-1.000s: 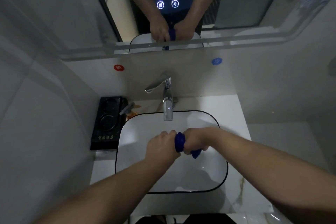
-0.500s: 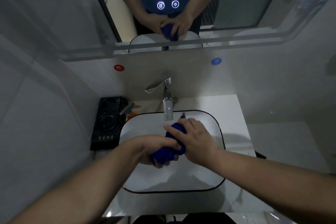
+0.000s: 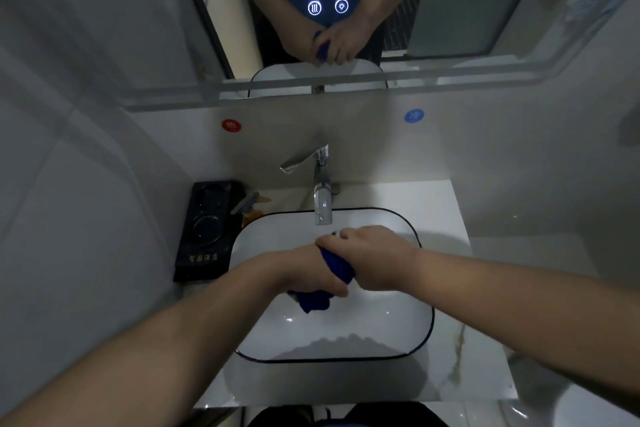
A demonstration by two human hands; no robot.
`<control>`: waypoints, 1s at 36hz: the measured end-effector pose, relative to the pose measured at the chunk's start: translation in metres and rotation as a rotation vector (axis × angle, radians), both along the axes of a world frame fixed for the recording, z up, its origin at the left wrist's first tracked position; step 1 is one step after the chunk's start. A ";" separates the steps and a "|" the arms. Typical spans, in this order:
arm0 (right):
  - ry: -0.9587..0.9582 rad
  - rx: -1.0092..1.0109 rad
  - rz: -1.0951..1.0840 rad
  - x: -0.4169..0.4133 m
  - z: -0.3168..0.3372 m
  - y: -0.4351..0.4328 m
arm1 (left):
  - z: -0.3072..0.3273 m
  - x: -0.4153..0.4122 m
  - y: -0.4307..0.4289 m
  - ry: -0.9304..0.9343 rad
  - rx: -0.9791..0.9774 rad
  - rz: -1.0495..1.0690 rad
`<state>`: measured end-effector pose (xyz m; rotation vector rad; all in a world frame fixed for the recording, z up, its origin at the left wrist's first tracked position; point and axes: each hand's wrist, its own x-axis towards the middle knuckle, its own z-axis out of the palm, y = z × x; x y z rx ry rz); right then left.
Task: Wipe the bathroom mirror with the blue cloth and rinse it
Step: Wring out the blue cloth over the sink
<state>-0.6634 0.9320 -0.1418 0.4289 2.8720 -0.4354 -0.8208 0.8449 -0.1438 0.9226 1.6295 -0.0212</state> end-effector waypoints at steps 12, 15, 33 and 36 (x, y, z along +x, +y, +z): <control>-0.148 -0.026 -0.324 -0.012 -0.008 -0.010 | -0.017 0.035 0.010 0.695 0.176 -0.151; -0.198 -0.148 -0.327 -0.011 -0.014 -0.005 | -0.014 0.040 0.015 0.674 0.146 -0.159; -0.132 -0.243 -0.366 0.002 -0.004 -0.001 | -0.010 0.015 0.003 0.011 0.011 0.025; -0.040 -0.114 -0.362 0.005 0.002 0.008 | 0.004 0.012 0.002 -0.154 0.002 0.261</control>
